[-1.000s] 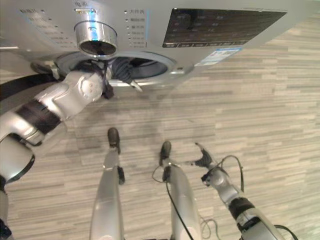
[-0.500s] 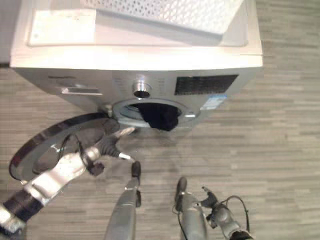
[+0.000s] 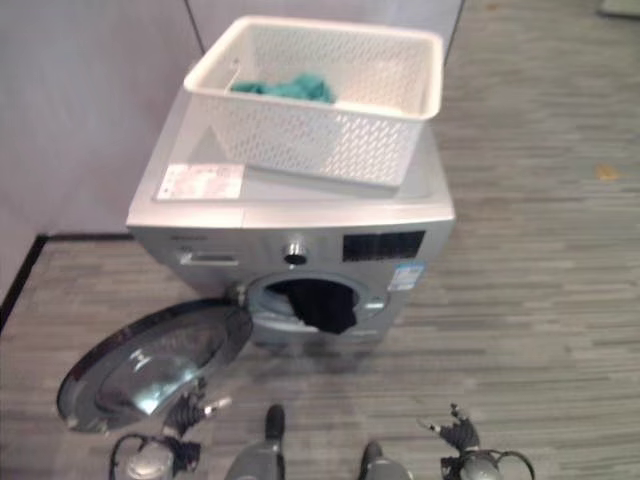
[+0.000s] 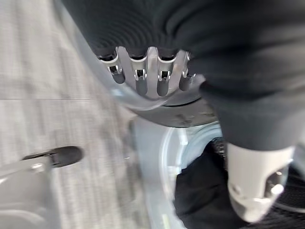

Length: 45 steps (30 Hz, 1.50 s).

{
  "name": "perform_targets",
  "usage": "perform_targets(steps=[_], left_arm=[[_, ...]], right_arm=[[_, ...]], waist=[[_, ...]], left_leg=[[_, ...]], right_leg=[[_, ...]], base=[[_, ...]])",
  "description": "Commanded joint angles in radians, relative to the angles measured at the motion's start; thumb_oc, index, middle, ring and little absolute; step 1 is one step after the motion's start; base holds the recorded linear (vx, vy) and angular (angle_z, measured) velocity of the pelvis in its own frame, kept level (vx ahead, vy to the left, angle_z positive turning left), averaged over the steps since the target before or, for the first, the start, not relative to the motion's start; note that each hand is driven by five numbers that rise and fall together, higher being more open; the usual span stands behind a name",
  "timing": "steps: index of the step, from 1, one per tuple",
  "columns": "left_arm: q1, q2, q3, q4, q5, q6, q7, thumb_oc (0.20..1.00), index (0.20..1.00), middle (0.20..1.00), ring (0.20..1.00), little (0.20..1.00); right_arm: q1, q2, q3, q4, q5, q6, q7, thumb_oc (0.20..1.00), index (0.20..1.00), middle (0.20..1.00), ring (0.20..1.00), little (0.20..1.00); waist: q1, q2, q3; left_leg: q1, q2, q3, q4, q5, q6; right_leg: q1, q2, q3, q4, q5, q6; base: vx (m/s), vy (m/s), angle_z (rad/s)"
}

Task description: Grab the laundry basket,head to the washer,open it,put in the laundry and shut it.

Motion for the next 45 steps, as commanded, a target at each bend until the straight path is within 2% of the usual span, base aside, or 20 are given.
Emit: perform_targets(steps=[1, 5, 8, 10, 12, 17, 21, 22, 25, 29, 30, 32, 33, 35, 36, 37, 39, 40, 44, 45], left_arm=[[-0.085, -0.031, -0.005, 0.166, 0.098, 0.022, 0.065, 1.0, 1.0, 1.0, 1.0, 1.0], [-0.078, -0.061, 0.029, 0.252, 0.088, 0.029, 0.056, 1.0, 1.0, 1.0, 1.0, 1.0], [-0.074, -0.068, 0.031, 0.261, 0.089, 0.024, 0.052, 1.0, 1.0, 1.0, 1.0, 1.0], [-0.058, -0.077, 0.047, 0.288, 0.099, 0.027, 0.049, 1.0, 1.0, 1.0, 1.0, 1.0], [-0.059, -0.077, 0.043, 0.298, 0.111, 0.028, 0.051, 1.0, 1.0, 1.0, 1.0, 1.0], [-0.077, -0.05, 0.006, 0.302, 0.136, 0.025, 0.053, 1.0, 1.0, 1.0, 1.0, 1.0], [-0.085, -0.014, -0.029, 0.269, 0.14, 0.022, 0.057, 1.0, 1.0, 1.0, 1.0, 1.0], [-0.089, -0.013, -0.036, 0.274, 0.135, 0.022, 0.056, 1.0, 1.0, 1.0, 1.0, 1.0], [-0.087, -0.001, -0.075, 0.258, 0.143, 0.021, 0.037, 1.0, 1.0, 1.0, 1.0, 1.0], [-0.105, 0.033, -0.118, 0.293, 0.157, 0.024, -0.002, 1.0, 1.0, 1.0, 1.0, 1.0], [-0.107, 0.03, -0.115, 0.295, 0.157, 0.024, -0.003, 1.0, 1.0, 1.0, 1.0, 1.0], [-0.12, 0.033, -0.109, 0.314, 0.151, 0.025, 0.001, 1.0, 1.0, 1.0, 1.0, 1.0], [-0.148, 0.04, -0.08, 0.359, 0.114, 0.024, -0.003, 1.0, 1.0, 1.0, 1.0, 1.0], [-0.165, 0.034, -0.074, 0.389, 0.105, 0.023, -0.015, 1.0, 1.0, 1.0, 1.0, 1.0], [-0.166, 0.032, -0.072, 0.39, 0.105, 0.022, -0.015, 1.0, 1.0, 1.0, 1.0, 1.0], [-0.164, 0.032, -0.074, 0.401, 0.104, 0.025, -0.033, 1.0, 1.0, 1.0, 1.0, 1.0], [-0.165, 0.035, -0.071, 0.41, 0.101, 0.027, -0.038, 1.0, 1.0, 1.0, 1.0, 1.0], [-0.165, 0.034, -0.07, 0.41, 0.101, 0.027, -0.038, 1.0, 1.0, 1.0, 1.0, 1.0], [-0.146, 0.017, -0.061, 0.414, 0.085, 0.032, -0.068, 1.0, 1.0, 1.0, 1.0, 1.0], [-0.127, 0.007, -0.069, 0.405, 0.083, 0.028, -0.089, 1.0, 1.0, 1.0, 1.0, 1.0]], right_arm=[[0.009, -0.06, -0.05, -0.177, -0.012, -0.038, -0.068, 1.0, 1.0, 1.0, 1.0, 1.0], [0.029, -0.095, -0.127, -0.365, -0.09, -0.057, -0.149, 1.0, 1.0, 1.0, 1.0, 1.0], [0.032, -0.099, -0.155, -0.396, -0.106, -0.063, -0.171, 1.0, 1.0, 1.0, 1.0, 1.0], [0.005, -0.127, -0.296, -0.639, -0.184, -0.096, -0.288, 1.0, 1.0, 1.0, 1.0, 1.0], [-0.038, -0.147, -0.337, -0.734, -0.227, -0.104, -0.326, 1.0, 1.0, 1.0, 1.0, 1.0], [-0.273, -0.267, -0.367, -0.952, -0.346, -0.111, -0.409, 1.0, 1.0, 1.0, 1.0, 1.0], [-0.498, -0.384, -0.305, -0.914, -0.306, -0.108, -0.412, 1.0, 1.0, 1.0, 1.0, 1.0], [-0.527, -0.412, -0.282, -0.873, -0.275, -0.108, -0.399, 1.0, 1.0, 1.0, 1.0, 1.0], [-0.646, -0.555, -0.166, -0.705, -0.211, -0.07, -0.324, 1.0, 1.0, 1.0, 1.0, 1.0], [-0.829, -0.744, 0.046, -0.509, -0.088, -0.046, -0.133, 1.0, 1.0, 1.0, 1.0, 1.0], [-0.84, -0.746, 0.055, -0.503, -0.086, -0.047, -0.131, 1.0, 1.0, 1.0, 1.0, 1.0], [-0.858, -0.771, 0.087, -0.487, -0.047, -0.047, -0.087, 1.0, 1.0, 1.0, 1.0, 1.0], [-0.911, -0.872, 0.194, -0.404, 0.067, -0.027, 0.057, 1.0, 1.0, 1.0, 1.0, 1.0], [-0.966, -0.936, 0.305, -0.32, 0.105, -0.002, 0.156, 1.0, 1.0, 1.0, 1.0, 1.0], [-0.975, -0.937, 0.313, -0.317, 0.106, -0.003, 0.157, 1.0, 1.0, 1.0, 1.0, 1.0], [-0.986, -0.985, 0.369, -0.289, 0.125, 0.011, 0.217, 1.0, 1.0, 1.0, 1.0, 1.0], [-1.007, -1.0, 0.422, -0.265, 0.138, 0.023, 0.269, 1.0, 1.0, 1.0, 1.0, 1.0], [-1.013, -1.0, 0.428, -0.263, 0.139, 0.022, 0.269, 1.0, 1.0, 1.0, 1.0, 1.0], [-1.082, -1.037, 0.615, -0.252, 0.118, 0.044, 0.398, 1.0, 1.0, 1.0, 1.0, 1.0], [-1.121, -1.051, 0.709, -0.247, 0.088, 0.05, 0.45, 1.0, 1.0, 1.0, 1.0, 1.0]], waist=[[-0.017, 0.009, 0.0], [-0.03, 0.016, -0.024], [-0.03, 0.018, -0.027], [-0.021, 0.017, -0.035], [-0.009, 0.012, -0.041], [0.05, -0.032, -0.038], [0.114, -0.073, -0.025], [0.122, -0.084, -0.025], [0.131, -0.097, -0.029], [0.082, -0.075, -0.009], [0.081, -0.073, -0.007], [0.071, -0.07, -0.005], [0.04, -0.084, 0.001], [0.007, -0.097, 0.005], [0.005, -0.095, 0.005], [-0.007, -0.12, 0.002], [-0.004, -0.15, 0.002], [-0.006, -0.149, 0.003], [0.009, -0.174, -0.032], [0.019, -0.183, -0.049]], left_leg=[[0.021, 0.052, 0.005, -0.031, 0.036, -0.01], [0.045, 0.047, 0.006, -0.042, 0.026, -0.007], [0.047, 0.046, 0.005, -0.043, 0.024, -0.006], [0.039, 0.037, -0.008, -0.036, 0.013, -0.002], [0.031, 0.029, -0.017, -0.033, 0.006, -0.001], [-0.034, 0.0, -0.054, 0.055, -0.047, 0.007], [-0.049, -0.052, -0.069, 0.133, -0.126, 0.054], [-0.032, -0.071, -0.064, 0.136, -0.147, 0.067], [0.034, -0.125, -0.063, 0.096, -0.143, 0.11], [0.129, -0.15, -0.123, 0.025, -0.136, 0.153], [0.129, -0.15, -0.122, 0.023, -0.136, 0.153], [0.14, -0.146, -0.132, 0.019, -0.138, 0.149], [0.159, -0.149, -0.167, 0.01, -0.15, 0.129], [0.189, -0.151, -0.215, 0.003, -0.179, 0.109], [0.187, -0.151, -0.216, 0.002, -0.177, 0.109], [0.203, -0.164, -0.234, -0.002, -0.188, 0.099], [0.208, -0.174, -0.231, 0.007, -0.198, 0.089], [0.209, -0.175, -0.232, 0.008, -0.198, 0.09], [0.226, -0.158, -0.239, 0.001, -0.213, 0.077], [0.231, -0.146, -0.237, -0.005, -0.215, 0.071]], right_leg=[[0.099, -0.049, 0.009, -0.015, 0.003, 0.053], [0.118, -0.053, 0.018, -0.021, 0.002, 0.055], [0.122, -0.054, 0.018, -0.021, 0.001, 0.056], [0.137, -0.058, 0.007, -0.036, -0.001, 0.058], [0.144, -0.06, 0.001, -0.049, 0.001, 0.061], [0.168, -0.068, -0.009, -0.092, 0.008, 0.068], [0.161, -0.115, 0.004, -0.05, 0.054, 0.092], [0.156, -0.138, 0.007, -0.009, 0.078, 0.104], [0.101, -0.188, 0.052, 0.149, 0.247, 0.117], [-0.026, -0.105, 0.207, 0.4, 0.294, 0.093], [-0.029, -0.106, 0.208, 0.404, 0.293, 0.093], [-0.056, -0.098, 0.207, 0.391, 0.264, 0.083], [-0.094, -0.083, 0.21, 0.218, 0.213, 0.081], [-0.098, -0.067, 0.26, 0.048, 0.202, 0.101], [-0.098, -0.067, 0.259, 0.043, 0.207, 0.101], [-0.098, -0.057, 0.314, -0.021, 0.248, 0.12], [-0.064, -0.077, 0.289, -0.057, 0.259, 0.122], [-0.062, -0.077, 0.288, -0.058, 0.259, 0.122], [-0.017, -0.08, 0.243, -0.101, 0.264, 0.127], [0.003, -0.079, 0.223, -0.13, 0.256, 0.128]], base=[[0.08, 0.043, -0.22], [0.09, 0.037, -0.11], [0.05, 0.012, 0.03], [0.11, 0.022, 0.09], [0.08, 0.012, 0.12], [0.05, 0.017, 0.2], [0.11, 0.166, 0.08], [0.14, 0.267, -0.13], [0.14, 0.303, 0.11], [0.16, 0.274, 0.14], [0.15, 0.133, 0.18], [0.13, -0.019, 0.17], [0.22, -0.129, 0.31], [0.24, -0.143, 0.5], [0.19, -0.103, 0.71], [0.11, -0.055, 1.02], [0.08, -0.065, 0.99], [0.03, -0.079, 0.63], [0.1, -0.116, 0.51], [0.12, -0.119, 0.01]])
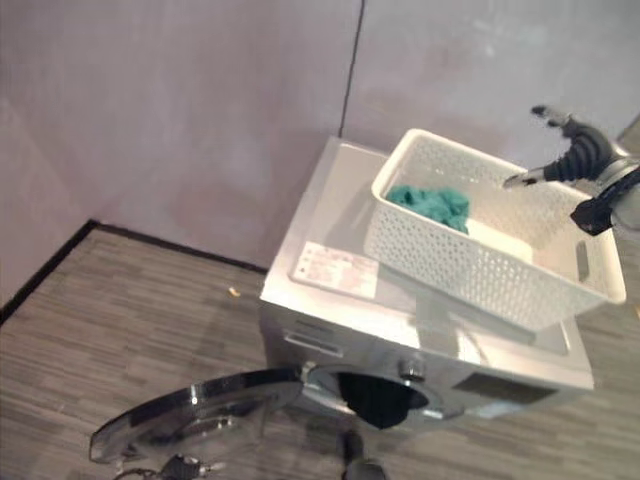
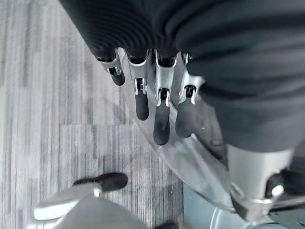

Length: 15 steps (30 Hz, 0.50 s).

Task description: Grab the laundry basket,head to the washer,open it,put in the laundry and shut it.

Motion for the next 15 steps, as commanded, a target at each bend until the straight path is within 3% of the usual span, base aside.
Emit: perform_targets(steps=[1, 7, 15], left_arm=[[-0.005, -0.026, 0.011, 0.01, -0.018, -0.021, -0.047, 1.0, 1.0, 1.0, 1.0, 1.0], [0.016, -0.044, 0.021, 0.016, -0.044, -0.016, -0.067, 1.0, 1.0, 1.0, 1.0, 1.0], [0.041, -0.047, 0.029, 0.035, -0.027, -0.013, -0.08, 1.0, 1.0, 1.0, 1.0, 1.0]], right_arm=[[-0.188, -0.063, 0.194, 0.054, -0.025, 0.02, 0.118, 1.0, 1.0, 1.0, 1.0, 1.0], [-0.216, -0.03, 0.283, 0.037, -0.061, 0.024, 0.18, 1.0, 1.0, 1.0, 1.0, 1.0], [-0.173, -0.069, 0.322, -0.096, -0.033, 0.015, 0.252, 1.0, 1.0, 1.0, 1.0, 1.0]], waist=[[0.027, -0.006, -0.038], [0.05, -0.019, -0.059], [0.065, -0.028, -0.064]], left_leg=[[-0.06, 0.119, -0.012, 0.052, -0.044, -0.075], [-0.04, 0.162, -0.018, 0.013, -0.029, -0.098], [-0.05, 0.203, -0.036, -0.003, -0.01, -0.13]], right_leg=[[0.123, -0.03, -0.017, -0.028, -0.08, 0.038], [0.149, -0.008, -0.033, -0.049, -0.11, 0.023], [0.164, 0.009, -0.069, -0.071, -0.127, 0.005]], base=[[0.1, -0.112, -0.07], [0.05, -0.067, -0.17], [0.02, -0.059, 0.17]])
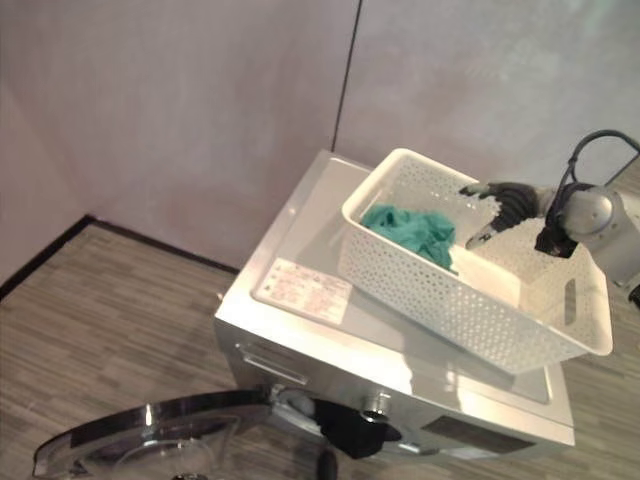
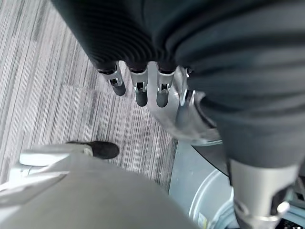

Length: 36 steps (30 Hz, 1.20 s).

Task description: Grab the laundry basket,head to the washer,open it,put in the laundry and shut it.

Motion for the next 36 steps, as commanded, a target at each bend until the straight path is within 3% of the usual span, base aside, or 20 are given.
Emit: perform_targets(steps=[1, 8, 23, 33, 34, 35, 36], left_arm=[[0.0, -0.007, -0.003, 0.047, 0.007, -0.008, -0.016, 1.0, 1.0, 1.0, 1.0, 1.0], [0.005, -0.004, 0.019, 0.047, 0.008, -0.007, 0.001, 1.0, 1.0, 1.0, 1.0, 1.0], [-0.025, -0.009, -0.033, -0.012, -0.04, -0.027, -0.006, 1.0, 1.0, 1.0, 1.0, 1.0], [-0.051, -0.005, -0.035, -0.048, -0.073, -0.04, 0.01, 1.0, 1.0, 1.0, 1.0, 1.0], [-0.051, -0.006, -0.037, -0.05, -0.072, -0.041, 0.011, 1.0, 1.0, 1.0, 1.0, 1.0], [-0.051, -0.006, -0.038, -0.05, -0.072, -0.041, 0.011, 1.0, 1.0, 1.0, 1.0, 1.0], [-0.053, -0.009, -0.04, -0.051, -0.072, -0.04, 0.013, 1.0, 1.0, 1.0, 1.0, 1.0]], right_arm=[[-0.041, -0.069, 0.044, -0.009, 0.027, -0.01, 0.029, 1.0, 1.0, 1.0, 1.0, 1.0], [-0.013, -0.035, 0.055, -0.035, 0.027, -0.017, 0.039, 1.0, 1.0, 1.0, 1.0, 1.0], [0.101, 0.069, 0.028, 0.037, -0.077, -0.036, 0.0, 1.0, 1.0, 1.0, 1.0, 1.0], [0.171, 0.057, 0.062, -0.031, -0.142, -0.031, 0.05, 1.0, 1.0, 1.0, 1.0, 1.0], [0.184, 0.058, 0.053, -0.033, -0.143, -0.03, 0.049, 0.912, 0.912, 0.912, 0.912, 0.912], [0.185, 0.058, 0.052, -0.034, -0.144, -0.03, 0.049, 0.385, 0.385, 0.385, 0.385, 0.385], [0.189, 0.066, 0.041, -0.016, -0.149, -0.026, 0.037, 0.2, 0.2, 0.2, 0.2, 0.2]], waist=[[0.032, -0.027, -0.029], [0.055, -0.028, -0.022], [0.109, -0.026, 0.071], [0.102, -0.009, 0.111], [0.1, -0.006, 0.11], [0.1, -0.006, 0.11], [0.096, -0.003, 0.108]], left_leg=[[-0.06, 0.082, -0.019, 0.006, 0.041, -0.055], [-0.073, 0.1, -0.029, 0.003, 0.053, -0.068], [-0.213, 0.119, -0.11, 0.003, 0.112, -0.095], [-0.267, 0.12, -0.124, 0.003, 0.132, -0.096], [-0.269, 0.119, -0.125, 0.003, 0.132, -0.096], [-0.269, 0.119, -0.125, 0.003, 0.132, -0.096], [-0.269, 0.117, -0.124, 0.003, 0.132, -0.096]], right_leg=[[0.059, -0.098, -0.017, 0.102, -0.118, 0.104], [0.067, -0.085, -0.03, 0.084, -0.126, 0.095], [0.016, -0.065, -0.095, 0.056, -0.12, 0.077], [-0.018, -0.058, -0.103, 0.041, -0.111, 0.072], [-0.017, -0.059, -0.104, 0.04, -0.112, 0.072], [-0.017, -0.059, -0.104, 0.04, -0.112, 0.072], [-0.016, -0.059, -0.102, 0.039, -0.11, 0.072]], base=[[0.03, -0.049, 0.11], [0.01, -0.035, 0.01], [-0.03, -0.045, 0.17], [-0.04, -0.011, 0.02], [0.0, -0.004, 0.04], [0.0, 0.0, 0.0], [0.0, 0.021, 0.04]])
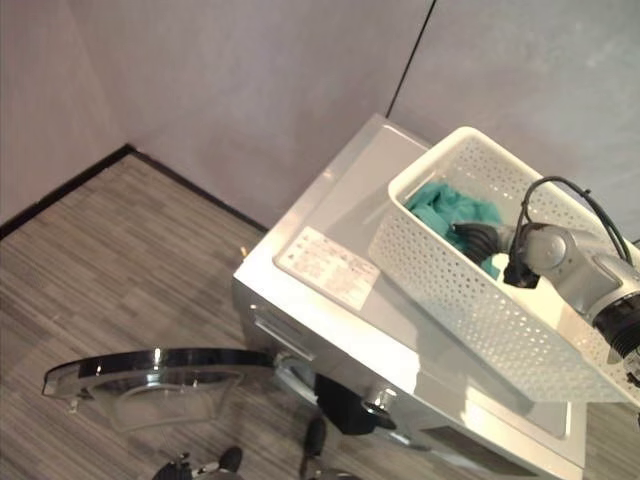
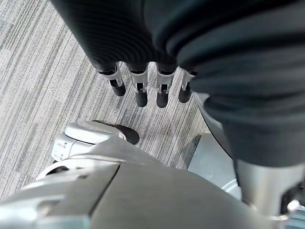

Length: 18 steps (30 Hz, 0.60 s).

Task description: Grab the laundry basket,head to the washer,open it,put in the laundry and shut it.

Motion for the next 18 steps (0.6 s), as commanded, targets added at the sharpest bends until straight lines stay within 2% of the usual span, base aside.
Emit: perform_targets(steps=[1, 7, 10, 12, 13, 14, 18], left_arm=[[-0.061, -0.05, -0.039, 0.03, -0.025, -0.016, 0.014, 1.0, 1.0, 1.0, 1.0, 1.0], [-0.057, -0.059, -0.034, 0.053, -0.024, -0.011, 0.028, 1.0, 1.0, 1.0, 1.0, 1.0], [-0.058, -0.062, -0.03, 0.061, -0.027, -0.011, 0.031, 1.0, 1.0, 1.0, 1.0, 1.0], [-0.058, -0.062, -0.027, 0.071, -0.027, -0.014, 0.037, 1.0, 1.0, 1.0, 1.0, 1.0], [-0.058, -0.061, -0.027, 0.071, -0.027, -0.014, 0.037, 1.0, 1.0, 1.0, 1.0, 1.0], [-0.06, -0.06, -0.021, 0.079, -0.024, -0.014, 0.04, 1.0, 1.0, 1.0, 1.0, 1.0], [-0.059, -0.056, -0.016, 0.094, -0.018, -0.015, 0.044, 1.0, 1.0, 1.0, 1.0, 1.0]], right_arm=[[0.039, -0.005, 0.082, 0.022, -0.036, 0.004, 0.031, 0.2, 0.2, 0.2, 0.2, 0.2], [0.028, 0.044, -0.049, 0.111, -0.018, -0.001, -0.07, 0.2, 0.2, 0.2, 0.2, 0.2], [0.013, 0.045, -0.086, 0.133, -0.002, -0.009, -0.105, 0.2, 0.2, 0.2, 0.2, 0.2], [-0.006, 0.042, -0.157, 0.181, 0.043, -0.018, -0.164, 0.2, 0.2, 0.2, 0.2, 0.2], [-0.005, 0.042, -0.158, 0.181, 0.043, -0.018, -0.164, 0.2, 0.2, 0.2, 0.2, 0.2], [-0.026, 0.028, -0.214, 0.19, 0.07, -0.022, -0.212, 0.2, 0.2, 0.2, 0.2, 0.2], [-0.026, 0.007, -0.307, 0.21, 0.111, -0.035, -0.267, 0.2, 0.2, 0.2, 0.2, 0.2]], waist=[[0.036, 0.043, 0.043], [0.018, 0.049, 0.018], [0.013, 0.05, 0.008], [0.006, 0.05, -0.007], [0.007, 0.05, -0.006], [-0.001, 0.051, -0.017], [-0.006, 0.05, -0.031]], left_leg=[[-0.043, 0.106, -0.015, -0.09, 0.133, -0.051], [-0.012, 0.103, 0.003, -0.09, 0.118, -0.046], [0.001, 0.103, 0.009, -0.09, 0.111, -0.044], [0.019, 0.102, 0.016, -0.09, 0.103, -0.042], [0.02, 0.102, 0.016, -0.09, 0.103, -0.042], [0.032, 0.102, 0.023, -0.09, 0.095, -0.04], [0.054, 0.102, 0.028, -0.09, 0.084, -0.038]], right_leg=[[0.116, -0.063, -0.002, 0.04, -0.12, 0.101], [0.13, -0.068, 0.015, 0.039, -0.118, 0.103], [0.137, -0.069, 0.019, 0.04, -0.12, 0.103], [0.146, -0.073, 0.023, 0.043, -0.123, 0.104], [0.147, -0.073, 0.024, 0.043, -0.124, 0.104], [0.156, -0.074, 0.028, 0.045, -0.128, 0.103], [0.17, -0.074, 0.031, 0.049, -0.135, 0.102]], base=[[0.0, 0.029, 0.04], [0.02, 0.029, 0.0], [0.03, 0.025, -0.15], [0.03, 0.017, -0.05], [0.04, 0.028, -0.02], [0.03, 0.018, -0.03], [0.04, 0.008, -0.03]])
